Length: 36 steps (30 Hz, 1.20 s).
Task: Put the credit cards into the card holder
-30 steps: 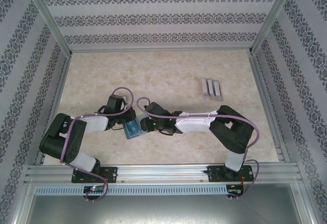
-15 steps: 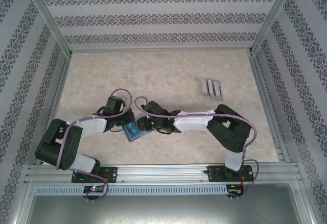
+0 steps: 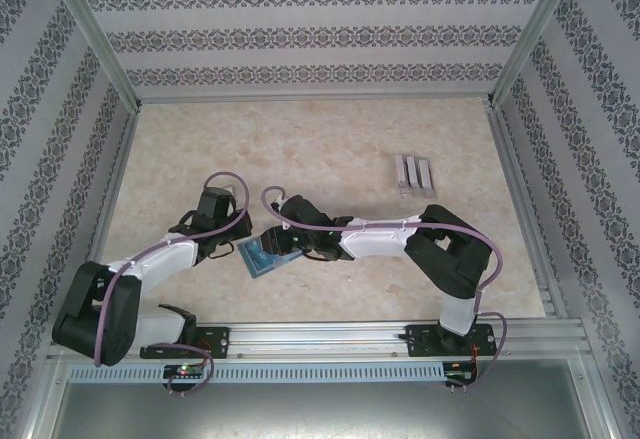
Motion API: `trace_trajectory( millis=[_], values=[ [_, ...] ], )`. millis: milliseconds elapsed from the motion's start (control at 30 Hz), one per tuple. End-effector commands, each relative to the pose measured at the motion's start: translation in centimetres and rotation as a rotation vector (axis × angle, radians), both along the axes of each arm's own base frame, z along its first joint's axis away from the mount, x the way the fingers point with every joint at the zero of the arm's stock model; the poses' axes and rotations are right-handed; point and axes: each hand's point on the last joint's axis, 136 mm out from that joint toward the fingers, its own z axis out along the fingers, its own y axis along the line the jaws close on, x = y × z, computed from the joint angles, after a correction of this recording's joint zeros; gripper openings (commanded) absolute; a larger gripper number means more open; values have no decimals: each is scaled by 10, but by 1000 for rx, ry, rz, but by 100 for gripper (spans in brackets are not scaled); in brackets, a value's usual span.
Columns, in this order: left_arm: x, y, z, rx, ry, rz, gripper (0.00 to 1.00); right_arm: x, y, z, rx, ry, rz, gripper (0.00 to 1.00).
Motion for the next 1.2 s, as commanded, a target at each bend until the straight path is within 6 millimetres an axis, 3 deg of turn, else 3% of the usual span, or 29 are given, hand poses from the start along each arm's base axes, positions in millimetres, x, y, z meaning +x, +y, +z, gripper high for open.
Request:
trace_trajectory(
  millis=[0, 300, 533, 733, 833, 900, 967, 1100, 1167],
  values=[
    [-10, 23, -5, 94, 10, 49, 1, -8, 11, 5, 54, 6, 45, 36],
    [-18, 64, 1, 184, -6, 219, 5, -22, 27, 8, 155, 51, 119, 38],
    [-22, 76, -2, 200, 8, 267, 9, -38, 37, -10, 162, 150, 182, 39],
    [-22, 81, -6, 194, 17, 292, 10, -38, 29, 15, 162, 74, 226, 43],
    [-19, 76, -4, 172, 2, 272, 14, -21, 8, 27, 102, -12, 186, 44],
    [-20, 78, -5, 178, 1, 278, 27, -4, -15, 37, 43, -72, 130, 44],
    [-20, 77, -4, 167, -9, 282, 52, 19, -49, 48, -61, -162, 43, 45],
    [-18, 70, -3, 143, -32, 251, 73, 58, -116, 74, -257, -317, -123, 49],
    [-18, 72, -3, 145, -39, 253, 77, 77, -156, 86, -366, -377, -221, 51]
  ],
)
